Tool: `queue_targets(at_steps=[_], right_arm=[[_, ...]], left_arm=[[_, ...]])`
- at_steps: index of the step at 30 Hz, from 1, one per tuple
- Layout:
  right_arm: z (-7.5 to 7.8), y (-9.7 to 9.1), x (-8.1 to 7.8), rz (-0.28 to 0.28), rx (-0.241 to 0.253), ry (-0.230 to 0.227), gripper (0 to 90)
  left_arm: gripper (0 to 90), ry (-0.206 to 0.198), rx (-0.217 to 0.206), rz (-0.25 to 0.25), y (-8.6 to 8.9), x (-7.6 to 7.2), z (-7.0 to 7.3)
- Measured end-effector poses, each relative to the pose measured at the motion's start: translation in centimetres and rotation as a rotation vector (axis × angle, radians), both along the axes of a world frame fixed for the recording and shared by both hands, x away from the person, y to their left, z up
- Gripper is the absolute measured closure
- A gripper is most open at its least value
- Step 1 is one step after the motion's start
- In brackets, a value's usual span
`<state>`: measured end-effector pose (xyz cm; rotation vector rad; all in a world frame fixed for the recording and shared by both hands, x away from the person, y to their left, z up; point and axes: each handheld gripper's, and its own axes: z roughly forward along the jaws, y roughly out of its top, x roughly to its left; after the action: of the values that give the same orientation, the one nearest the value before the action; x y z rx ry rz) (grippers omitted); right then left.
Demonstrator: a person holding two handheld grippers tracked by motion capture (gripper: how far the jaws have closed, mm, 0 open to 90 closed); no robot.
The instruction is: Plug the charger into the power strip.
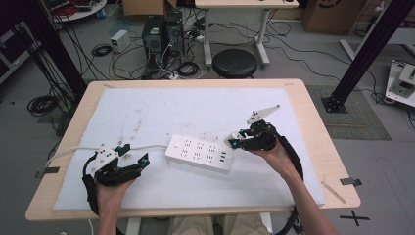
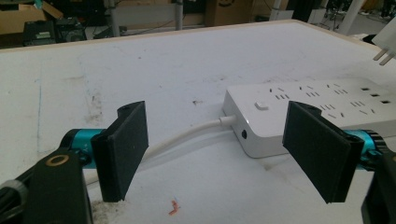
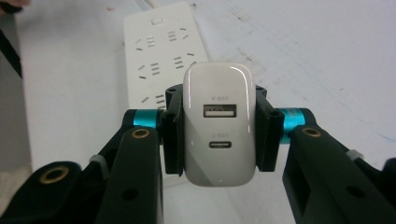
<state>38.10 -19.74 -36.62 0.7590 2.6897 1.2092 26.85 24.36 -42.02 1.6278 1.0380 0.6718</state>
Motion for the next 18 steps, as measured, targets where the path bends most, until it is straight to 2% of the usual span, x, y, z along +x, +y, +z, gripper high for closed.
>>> queue_targets(at_steps=[2,5,6,10,18], right_arm=[[0.2,0.3,0.4,0.006,-0.027,-0.001,63.3],[0.4,0.5,0.6,0.009,-0.043,-0.002,63.3],[0.8,1.0,1.0,0.014,-0.087,-0.003,63.3],[1.4,1.8,1.7,0.043,-0.162,0.010,63.3],[1.7,3.4,2.8,0.112,-0.249,0.046,63.4]], left_arm=[[22.4,-0.004,0.000,0.004,0.2,-0.1,0.0],[22.4,-0.007,-0.003,0.009,0.2,-0.1,0.0],[22.4,-0.010,-0.010,0.014,0.4,-0.2,0.0],[22.4,-0.012,-0.005,0.006,0.4,-0.3,0.0],[22.4,-0.011,-0.005,-0.006,-0.1,-0.3,0.1]])
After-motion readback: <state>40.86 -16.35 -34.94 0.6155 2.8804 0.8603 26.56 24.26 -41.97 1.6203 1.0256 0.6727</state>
